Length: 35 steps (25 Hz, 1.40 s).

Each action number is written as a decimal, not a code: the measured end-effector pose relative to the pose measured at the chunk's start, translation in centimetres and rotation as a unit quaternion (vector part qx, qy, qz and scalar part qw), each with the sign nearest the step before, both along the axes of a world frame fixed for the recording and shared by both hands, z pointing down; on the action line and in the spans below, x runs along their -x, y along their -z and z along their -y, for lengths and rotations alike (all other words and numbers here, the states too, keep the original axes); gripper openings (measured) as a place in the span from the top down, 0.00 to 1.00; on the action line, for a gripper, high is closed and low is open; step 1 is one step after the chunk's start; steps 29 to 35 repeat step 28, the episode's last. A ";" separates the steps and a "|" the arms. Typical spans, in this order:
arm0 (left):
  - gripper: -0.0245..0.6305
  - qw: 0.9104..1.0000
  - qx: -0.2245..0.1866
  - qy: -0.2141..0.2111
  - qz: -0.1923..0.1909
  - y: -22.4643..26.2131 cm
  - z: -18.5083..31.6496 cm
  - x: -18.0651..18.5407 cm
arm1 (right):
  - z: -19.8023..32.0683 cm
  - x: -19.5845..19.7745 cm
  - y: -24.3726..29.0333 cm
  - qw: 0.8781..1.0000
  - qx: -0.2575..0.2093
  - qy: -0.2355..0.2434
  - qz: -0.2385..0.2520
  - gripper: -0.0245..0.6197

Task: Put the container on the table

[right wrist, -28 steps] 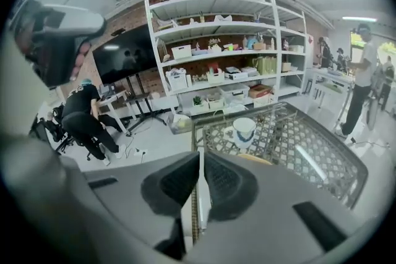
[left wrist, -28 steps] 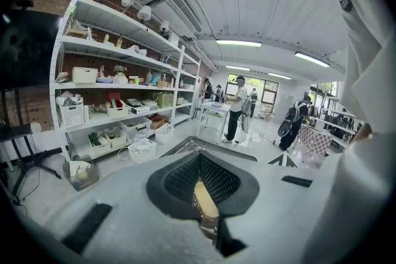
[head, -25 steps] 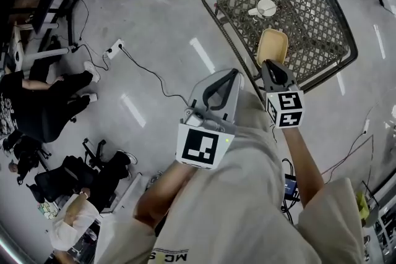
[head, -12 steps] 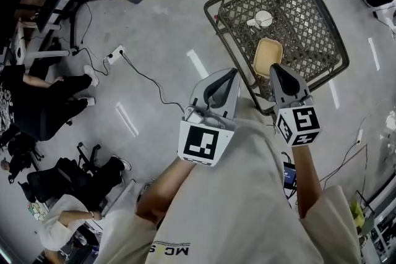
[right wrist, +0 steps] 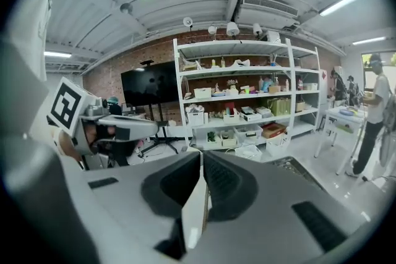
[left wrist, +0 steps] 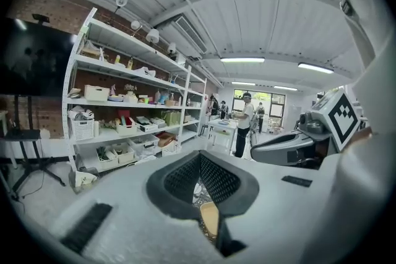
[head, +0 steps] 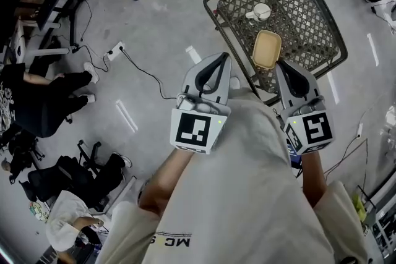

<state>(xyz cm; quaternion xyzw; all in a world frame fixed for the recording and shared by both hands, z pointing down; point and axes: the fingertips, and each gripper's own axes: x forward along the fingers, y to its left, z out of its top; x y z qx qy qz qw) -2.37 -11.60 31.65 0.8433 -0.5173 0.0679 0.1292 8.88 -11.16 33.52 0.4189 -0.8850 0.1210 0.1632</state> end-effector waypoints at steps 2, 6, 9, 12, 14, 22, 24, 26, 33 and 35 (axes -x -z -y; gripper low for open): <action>0.93 1.000 -0.004 0.001 -0.003 0.2 0.1 0.0 | 0.0 0.6 0.9 1.000 -0.012 0.012 0.002 0.91; 0.93 1.000 -0.009 -0.002 -0.002 0.4 0.3 -0.4 | 0.2 1.2 2.2 0.999 -0.038 0.022 0.005 0.92; 0.93 1.000 -0.018 -0.003 -0.003 1.0 0.6 -0.3 | 0.4 1.6 2.8 0.999 -0.046 0.024 0.011 0.92; 0.93 1.000 -0.021 -0.005 -0.003 1.1 0.8 -0.3 | 0.3 1.5 2.9 0.999 -0.046 0.022 0.013 0.92; 0.93 1.000 -0.021 -0.006 -0.004 0.9 0.8 -0.5 | 0.3 1.3 2.7 0.999 -0.045 0.019 0.013 0.92; 0.93 1.000 -0.019 -0.012 -0.005 0.6 0.6 -0.9 | -0.1 0.8 1.6 0.999 -0.032 0.009 0.016 0.92; 0.93 1.000 -0.012 -0.014 -0.003 0.2 0.3 -0.8 | -0.3 0.8 1.6 0.999 -0.030 0.009 0.015 0.92; 0.93 1.000 -0.007 -0.018 0.002 -0.4 0.2 -0.5 | -0.3 0.9 1.7 0.999 -0.031 0.009 0.015 0.92; 0.93 1.000 -0.003 -0.021 0.007 -0.7 0.2 -0.3 | -0.1 1.0 1.8 0.999 -0.032 0.008 0.014 0.92; 0.93 1.000 -0.003 -0.021 0.007 -0.7 0.2 -0.3 | -0.1 1.0 1.8 0.999 -0.032 0.008 0.014 0.92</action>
